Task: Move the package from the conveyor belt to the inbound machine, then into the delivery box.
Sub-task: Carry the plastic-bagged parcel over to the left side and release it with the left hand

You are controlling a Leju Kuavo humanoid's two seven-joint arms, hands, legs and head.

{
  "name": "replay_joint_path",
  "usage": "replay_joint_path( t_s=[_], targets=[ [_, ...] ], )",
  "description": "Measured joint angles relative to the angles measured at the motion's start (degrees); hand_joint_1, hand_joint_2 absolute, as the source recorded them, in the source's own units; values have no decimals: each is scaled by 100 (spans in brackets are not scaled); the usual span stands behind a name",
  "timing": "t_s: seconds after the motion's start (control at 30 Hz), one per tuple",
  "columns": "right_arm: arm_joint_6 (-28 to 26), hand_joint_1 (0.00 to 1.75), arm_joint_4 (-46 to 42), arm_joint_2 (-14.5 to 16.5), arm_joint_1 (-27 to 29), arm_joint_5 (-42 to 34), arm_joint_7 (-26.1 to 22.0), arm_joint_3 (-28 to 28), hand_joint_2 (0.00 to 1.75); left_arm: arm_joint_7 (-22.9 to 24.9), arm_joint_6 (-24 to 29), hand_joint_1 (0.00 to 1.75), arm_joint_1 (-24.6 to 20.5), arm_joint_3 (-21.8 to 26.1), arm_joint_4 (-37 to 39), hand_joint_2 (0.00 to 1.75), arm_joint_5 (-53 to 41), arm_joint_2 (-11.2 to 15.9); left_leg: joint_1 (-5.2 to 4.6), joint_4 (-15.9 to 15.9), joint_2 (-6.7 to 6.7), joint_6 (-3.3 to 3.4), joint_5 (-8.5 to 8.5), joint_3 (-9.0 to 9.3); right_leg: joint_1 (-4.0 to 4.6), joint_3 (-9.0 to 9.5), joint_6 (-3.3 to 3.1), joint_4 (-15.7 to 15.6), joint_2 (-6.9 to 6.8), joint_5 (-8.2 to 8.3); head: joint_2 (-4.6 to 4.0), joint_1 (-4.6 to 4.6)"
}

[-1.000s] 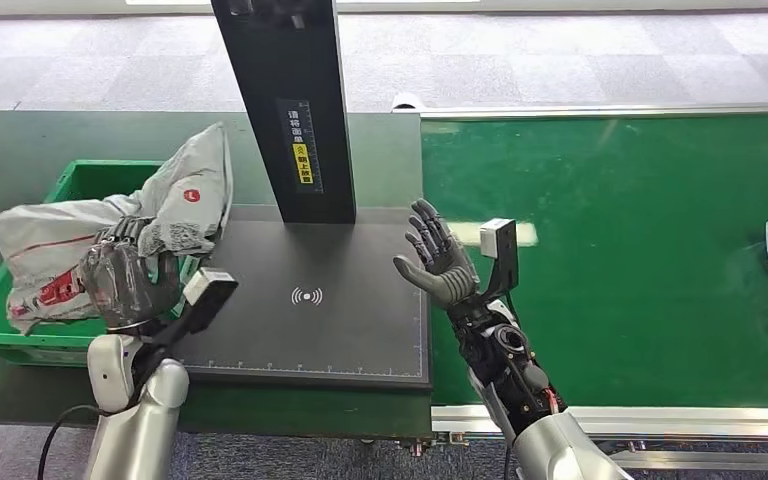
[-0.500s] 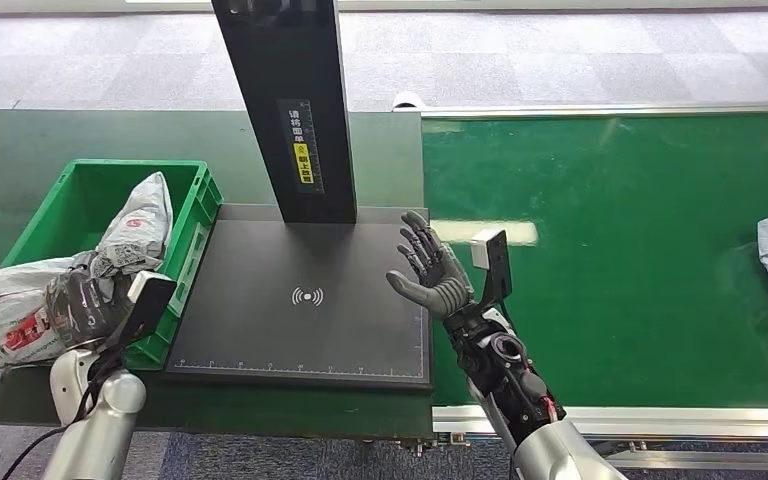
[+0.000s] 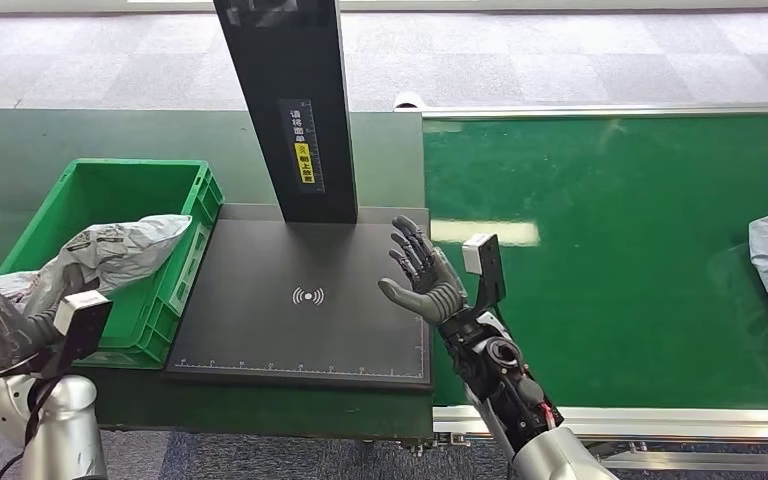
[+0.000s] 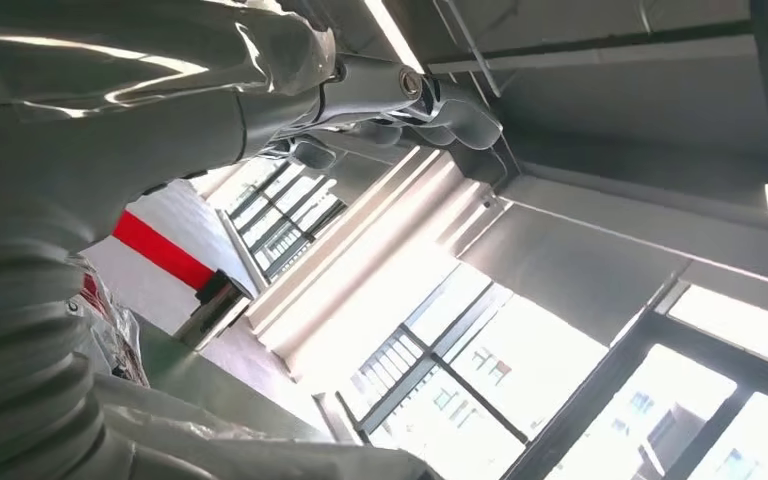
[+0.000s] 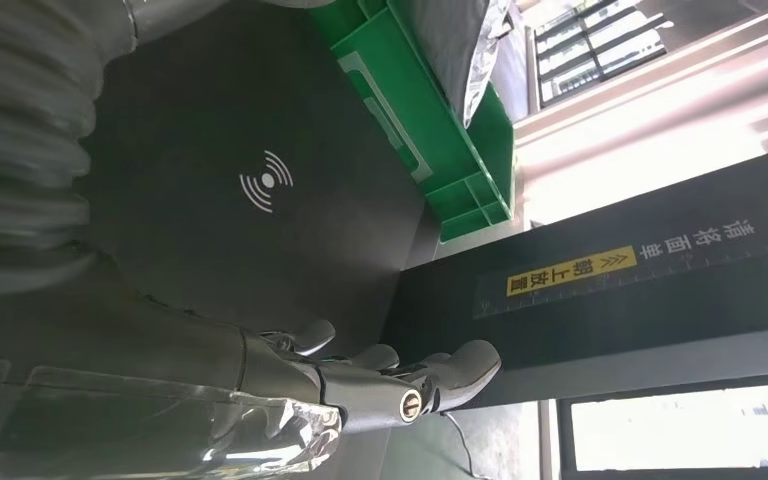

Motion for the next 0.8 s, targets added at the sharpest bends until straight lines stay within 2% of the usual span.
replay_joint_path(
  t_s=[0.17,0.27,0.4,0.53,0.67,0.73,0.8],
  targets=[
    [8,0,-49,0,-8,-27,36,43,175,-12,0,0,61,-19,-177,175,348,-81,0,0,2,0,0,1,0,1,0,0,0,0,1,1],
    [33,0,-51,0,-12,-35,16,65,175,-15,0,0,180,-199,-323,175,1044,-90,0,0,1,0,0,1,0,1,0,0,0,0,1,0],
    [74,0,-50,0,-45,-44,-18,107,175,-22,0,0,424,-772,-658,175,2199,-2,0,0,-1,0,0,-1,0,0,0,0,-1,0,1,1],
    [85,0,-46,0,-114,-44,-59,121,175,-25,-1,0,676,-1552,-1071,175,3622,214,0,0,0,0,0,-1,0,1,0,0,-1,0,0,0],
    [109,0,-26,0,-180,-44,-105,123,175,-27,-42,0,919,-2286,-1613,175,4274,427,0,0,-2,0,0,-1,0,2,0,0,-1,0,2,1],
    [128,0,-11,0,-206,-44,-120,123,175,-27,-247,0,1024,-2541,-1845,175,4514,500,0,0,0,0,0,0,0,2,0,0,-1,0,2,1],
    [157,0,8,-1,-226,-43,-137,124,175,-27,-681,0,1125,-2751,-2078,175,4820,551,0,0,-1,0,0,0,0,2,0,0,-1,0,2,1]
  ],
)
